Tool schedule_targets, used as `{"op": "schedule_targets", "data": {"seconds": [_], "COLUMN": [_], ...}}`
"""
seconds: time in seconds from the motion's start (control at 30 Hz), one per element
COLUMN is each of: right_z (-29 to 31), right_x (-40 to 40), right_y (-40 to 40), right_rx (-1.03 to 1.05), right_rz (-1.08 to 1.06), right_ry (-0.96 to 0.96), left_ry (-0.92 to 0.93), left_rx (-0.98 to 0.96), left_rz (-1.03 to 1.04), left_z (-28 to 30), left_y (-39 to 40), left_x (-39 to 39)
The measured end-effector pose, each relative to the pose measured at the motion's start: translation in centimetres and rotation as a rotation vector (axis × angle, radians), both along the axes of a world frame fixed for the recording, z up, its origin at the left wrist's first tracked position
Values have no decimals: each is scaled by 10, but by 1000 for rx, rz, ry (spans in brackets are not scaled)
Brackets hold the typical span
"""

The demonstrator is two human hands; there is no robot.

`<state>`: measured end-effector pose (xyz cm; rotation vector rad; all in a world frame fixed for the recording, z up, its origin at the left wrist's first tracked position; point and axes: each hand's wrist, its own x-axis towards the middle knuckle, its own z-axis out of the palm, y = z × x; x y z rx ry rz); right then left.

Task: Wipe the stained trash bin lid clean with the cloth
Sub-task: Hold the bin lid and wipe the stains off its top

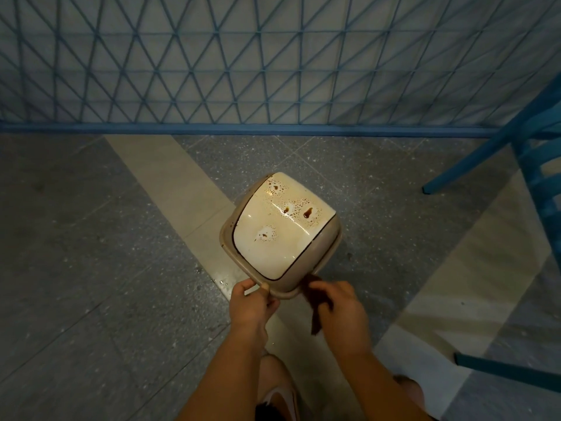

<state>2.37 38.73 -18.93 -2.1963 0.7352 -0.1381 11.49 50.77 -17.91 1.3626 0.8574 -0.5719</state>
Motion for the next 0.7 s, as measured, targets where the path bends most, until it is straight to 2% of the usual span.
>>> {"op": "schedule_targets", "data": {"seconds": [0.07, 0.13, 0.23, 0.33, 0.5, 0.57, 0.63, 0.7], "right_z": [3, 13, 31, 41, 52, 55, 53, 49], "right_x": [-4, -2, 14, 34, 44, 38, 31, 30], "right_y": [-17, -25, -30, -37, -19, 1, 15, 14], "right_rx": [116, 181, 335, 360, 293, 258, 161, 147], "right_rz": [-244, -311, -417, -465, -364, -231, -12, 7], "right_ry": [46, -11, -196, -265, -227, -245, -241, -246], "left_ry": [12, 19, 4, 4, 37, 45, 43, 39], "left_rx": [-21, -45, 6, 15, -54, -46, -34, -26], "left_rz": [30, 89, 187, 218, 86, 60, 30, 11], "left_z": [-2, -3, -4, 0, 1, -2, -4, -6], "left_y": [3, 5, 10, 15, 17, 18, 19, 21], "left_x": [5, 9, 13, 11, 12, 14, 14, 14]}}
